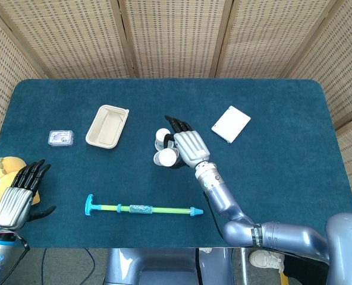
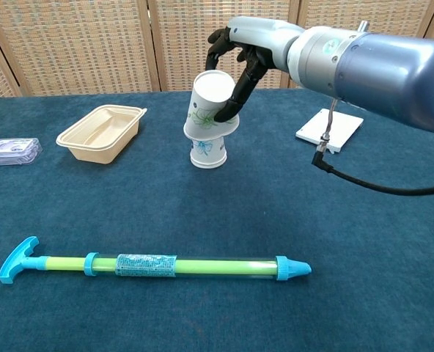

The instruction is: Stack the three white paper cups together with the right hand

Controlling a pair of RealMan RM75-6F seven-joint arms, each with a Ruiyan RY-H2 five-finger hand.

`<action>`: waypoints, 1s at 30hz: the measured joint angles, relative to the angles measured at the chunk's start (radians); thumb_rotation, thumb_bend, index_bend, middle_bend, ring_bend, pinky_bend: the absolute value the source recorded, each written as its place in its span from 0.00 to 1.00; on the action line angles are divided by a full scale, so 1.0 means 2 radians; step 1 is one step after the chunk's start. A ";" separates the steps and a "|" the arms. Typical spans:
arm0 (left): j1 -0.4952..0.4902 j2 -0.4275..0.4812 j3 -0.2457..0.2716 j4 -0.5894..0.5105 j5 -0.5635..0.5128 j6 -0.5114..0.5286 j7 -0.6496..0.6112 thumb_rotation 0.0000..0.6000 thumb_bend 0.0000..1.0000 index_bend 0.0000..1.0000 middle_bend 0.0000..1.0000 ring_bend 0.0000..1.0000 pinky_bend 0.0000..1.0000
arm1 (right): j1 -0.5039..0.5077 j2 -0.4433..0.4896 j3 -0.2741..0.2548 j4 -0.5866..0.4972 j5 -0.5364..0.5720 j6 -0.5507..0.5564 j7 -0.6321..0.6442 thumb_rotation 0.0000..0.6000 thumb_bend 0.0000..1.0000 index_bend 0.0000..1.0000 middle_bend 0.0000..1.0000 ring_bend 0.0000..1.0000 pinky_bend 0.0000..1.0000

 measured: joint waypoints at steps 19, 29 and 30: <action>-0.010 -0.005 -0.008 0.012 -0.026 -0.031 0.004 1.00 0.00 0.00 0.00 0.00 0.06 | 0.076 -0.063 0.018 0.196 0.014 -0.081 0.053 1.00 0.25 0.56 0.07 0.00 0.15; -0.013 -0.009 -0.009 0.014 -0.034 -0.039 0.012 1.00 0.00 0.00 0.00 0.00 0.06 | 0.096 -0.091 0.021 0.275 -0.025 -0.108 0.114 1.00 0.25 0.55 0.07 0.00 0.15; -0.013 -0.009 -0.009 0.014 -0.034 -0.039 0.013 1.00 0.00 0.00 0.00 0.00 0.06 | 0.097 -0.094 0.021 0.282 -0.027 -0.110 0.118 1.00 0.25 0.54 0.07 0.00 0.14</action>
